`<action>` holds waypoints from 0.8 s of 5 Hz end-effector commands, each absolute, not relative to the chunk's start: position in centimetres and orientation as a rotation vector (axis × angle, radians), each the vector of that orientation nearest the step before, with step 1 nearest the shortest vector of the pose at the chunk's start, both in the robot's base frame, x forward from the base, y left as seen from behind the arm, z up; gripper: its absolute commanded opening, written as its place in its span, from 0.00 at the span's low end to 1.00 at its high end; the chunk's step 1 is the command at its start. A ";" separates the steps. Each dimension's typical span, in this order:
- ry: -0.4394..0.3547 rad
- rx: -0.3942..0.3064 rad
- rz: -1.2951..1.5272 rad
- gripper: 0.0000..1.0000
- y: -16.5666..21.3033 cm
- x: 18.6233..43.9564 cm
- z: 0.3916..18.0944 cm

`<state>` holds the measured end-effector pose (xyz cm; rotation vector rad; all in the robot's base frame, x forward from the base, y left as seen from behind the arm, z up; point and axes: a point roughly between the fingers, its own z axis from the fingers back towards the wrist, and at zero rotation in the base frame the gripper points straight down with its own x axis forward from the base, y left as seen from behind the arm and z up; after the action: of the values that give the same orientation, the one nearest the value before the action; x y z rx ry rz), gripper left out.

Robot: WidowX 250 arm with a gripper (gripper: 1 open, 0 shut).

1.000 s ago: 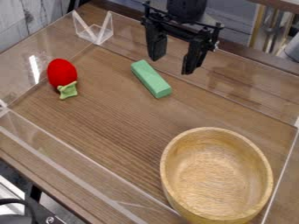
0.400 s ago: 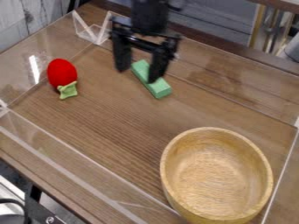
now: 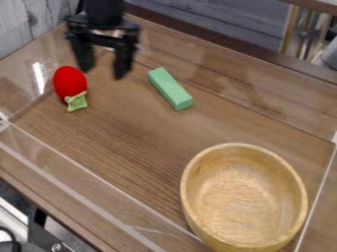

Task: Move the red fruit to the right

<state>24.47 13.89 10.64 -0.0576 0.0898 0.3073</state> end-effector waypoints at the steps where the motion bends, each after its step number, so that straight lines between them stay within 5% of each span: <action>1: 0.002 -0.039 0.346 1.00 16.4 24.7 12.7; 4: -0.010 -0.049 0.607 1.00 19.6 26.9 9.0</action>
<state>26.19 18.87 7.18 -0.0707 0.0549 0.5956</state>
